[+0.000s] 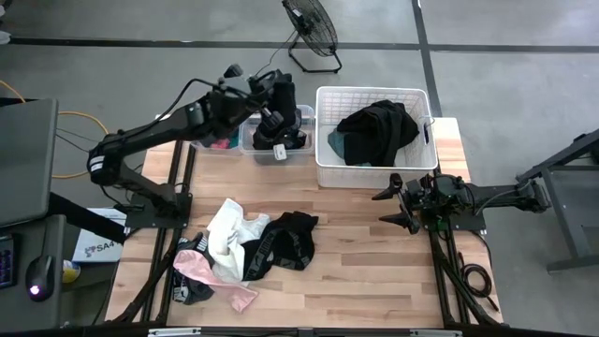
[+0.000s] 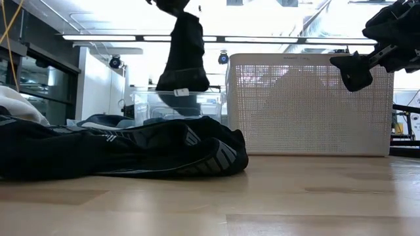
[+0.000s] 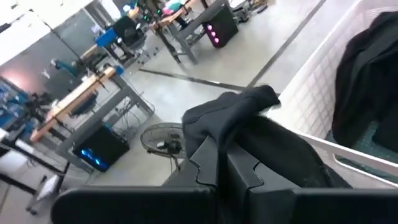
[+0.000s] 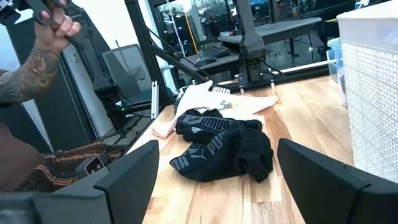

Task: Pick & Place Cloths
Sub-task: Put the bottom black boxer into the right transparent bin

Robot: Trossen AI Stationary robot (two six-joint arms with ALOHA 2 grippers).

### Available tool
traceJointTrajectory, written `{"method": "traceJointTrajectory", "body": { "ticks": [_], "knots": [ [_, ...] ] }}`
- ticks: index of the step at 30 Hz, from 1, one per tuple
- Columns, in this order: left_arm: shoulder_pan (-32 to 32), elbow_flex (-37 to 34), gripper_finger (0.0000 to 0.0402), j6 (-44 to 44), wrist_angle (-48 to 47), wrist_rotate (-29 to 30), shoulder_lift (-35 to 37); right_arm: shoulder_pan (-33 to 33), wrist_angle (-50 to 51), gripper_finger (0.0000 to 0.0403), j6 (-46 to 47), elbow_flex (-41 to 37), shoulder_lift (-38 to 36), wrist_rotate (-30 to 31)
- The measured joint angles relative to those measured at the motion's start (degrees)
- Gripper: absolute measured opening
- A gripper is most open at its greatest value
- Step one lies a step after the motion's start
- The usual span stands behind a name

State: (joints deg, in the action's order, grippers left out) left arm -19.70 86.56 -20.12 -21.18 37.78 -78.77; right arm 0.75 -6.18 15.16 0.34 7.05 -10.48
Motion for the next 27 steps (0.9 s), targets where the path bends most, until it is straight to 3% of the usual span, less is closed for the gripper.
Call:
{"method": "traceJointTrajectory", "body": {
  "ticks": [10,27],
  "knots": [
    [-0.31,0.0,0.0,5.67,-2.68,1.48,-3.48,0.01,0.01,0.0318,0.0,-0.01,0.02,0.0],
    [-0.18,0.01,0.0,7.46,-8.47,4.75,-13.27,-0.01,0.02,0.0318,0.0,-0.01,0.02,0.0]
  ]
}}
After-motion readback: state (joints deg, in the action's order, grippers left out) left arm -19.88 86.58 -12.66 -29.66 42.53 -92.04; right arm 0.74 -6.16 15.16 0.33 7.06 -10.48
